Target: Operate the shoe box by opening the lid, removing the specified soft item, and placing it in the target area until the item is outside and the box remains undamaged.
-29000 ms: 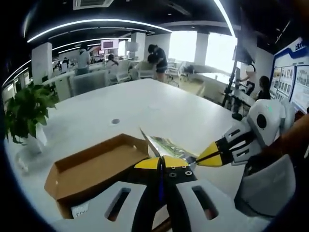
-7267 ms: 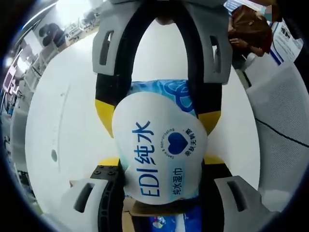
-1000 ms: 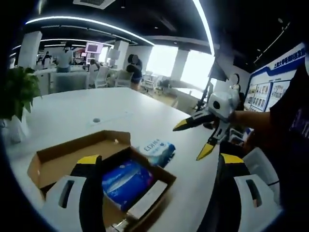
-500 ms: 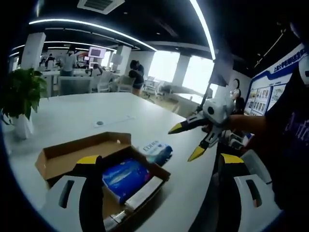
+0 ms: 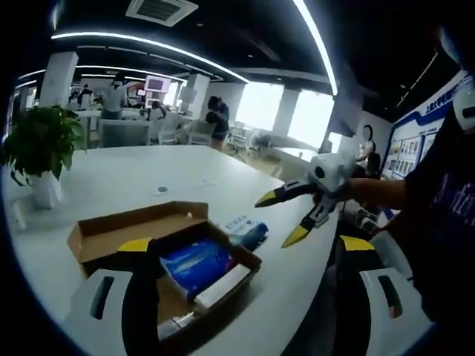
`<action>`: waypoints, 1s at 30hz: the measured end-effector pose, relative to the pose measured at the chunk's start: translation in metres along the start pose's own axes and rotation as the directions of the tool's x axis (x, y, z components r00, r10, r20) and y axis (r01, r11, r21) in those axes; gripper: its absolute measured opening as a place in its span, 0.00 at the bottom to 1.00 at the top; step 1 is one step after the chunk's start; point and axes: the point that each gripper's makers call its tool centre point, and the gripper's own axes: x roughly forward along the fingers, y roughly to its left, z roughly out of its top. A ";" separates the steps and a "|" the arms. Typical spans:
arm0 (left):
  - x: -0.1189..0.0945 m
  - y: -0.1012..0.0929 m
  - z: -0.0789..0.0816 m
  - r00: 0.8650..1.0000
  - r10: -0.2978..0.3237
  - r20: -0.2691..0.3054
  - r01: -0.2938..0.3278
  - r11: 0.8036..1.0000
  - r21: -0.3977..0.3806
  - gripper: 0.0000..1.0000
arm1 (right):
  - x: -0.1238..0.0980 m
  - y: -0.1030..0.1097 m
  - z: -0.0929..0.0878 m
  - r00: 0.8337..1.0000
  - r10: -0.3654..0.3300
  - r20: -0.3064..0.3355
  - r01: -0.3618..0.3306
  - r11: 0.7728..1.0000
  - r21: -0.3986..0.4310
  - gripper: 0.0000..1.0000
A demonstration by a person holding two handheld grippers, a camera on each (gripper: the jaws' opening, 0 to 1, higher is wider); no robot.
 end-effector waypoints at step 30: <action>-0.041 0.000 -0.018 0.995 0.101 -0.010 -0.101 0.994 0.045 0.99 | 0.048 0.005 0.020 0.997 0.067 -0.030 -0.070 0.994 -0.083 0.55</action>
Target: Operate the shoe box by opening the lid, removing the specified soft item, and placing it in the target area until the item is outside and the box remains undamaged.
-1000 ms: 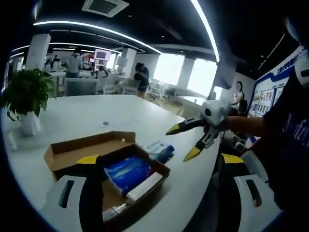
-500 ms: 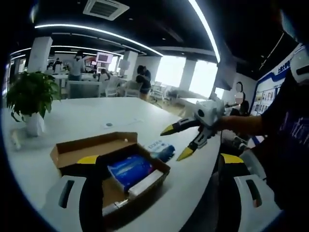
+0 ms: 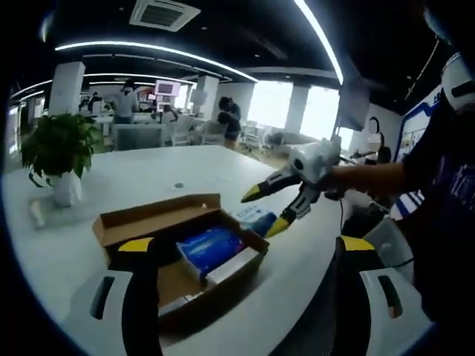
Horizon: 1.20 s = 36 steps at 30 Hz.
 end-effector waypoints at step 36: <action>-0.031 0.012 -0.041 0.988 0.150 -0.044 -0.149 0.988 0.039 0.97 | 0.078 -0.032 -0.008 0.993 -0.014 -0.121 0.003 0.996 -0.090 0.17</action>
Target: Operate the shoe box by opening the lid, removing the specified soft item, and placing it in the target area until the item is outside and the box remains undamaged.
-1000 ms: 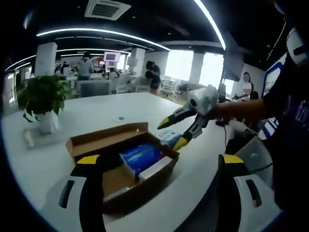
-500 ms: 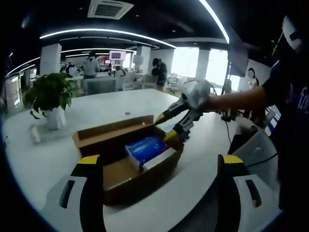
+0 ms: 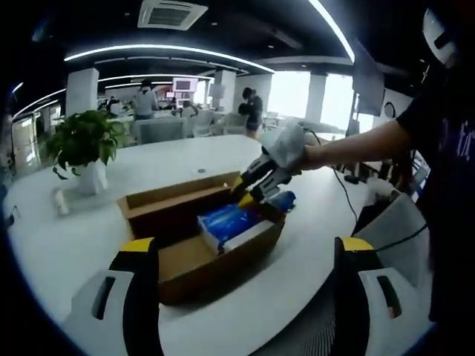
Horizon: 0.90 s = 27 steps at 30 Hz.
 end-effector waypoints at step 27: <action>-0.005 0.019 -0.011 0.998 0.056 -0.035 -0.055 0.998 0.005 0.95 | 0.029 0.000 -0.007 0.996 -0.013 -0.083 0.013 1.000 -0.001 0.00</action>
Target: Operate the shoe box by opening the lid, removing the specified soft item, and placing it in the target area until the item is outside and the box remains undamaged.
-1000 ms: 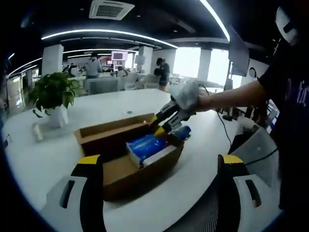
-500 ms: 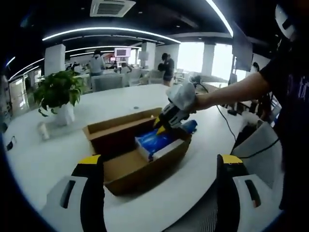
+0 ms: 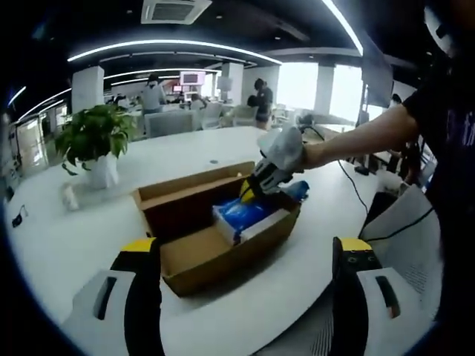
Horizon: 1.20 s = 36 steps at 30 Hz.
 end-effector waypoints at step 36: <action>0.004 -0.016 -0.009 1.000 -0.026 -0.005 0.026 1.000 -0.015 0.95 | -0.060 -0.017 0.052 0.991 -0.060 0.121 0.069 0.995 -0.073 0.00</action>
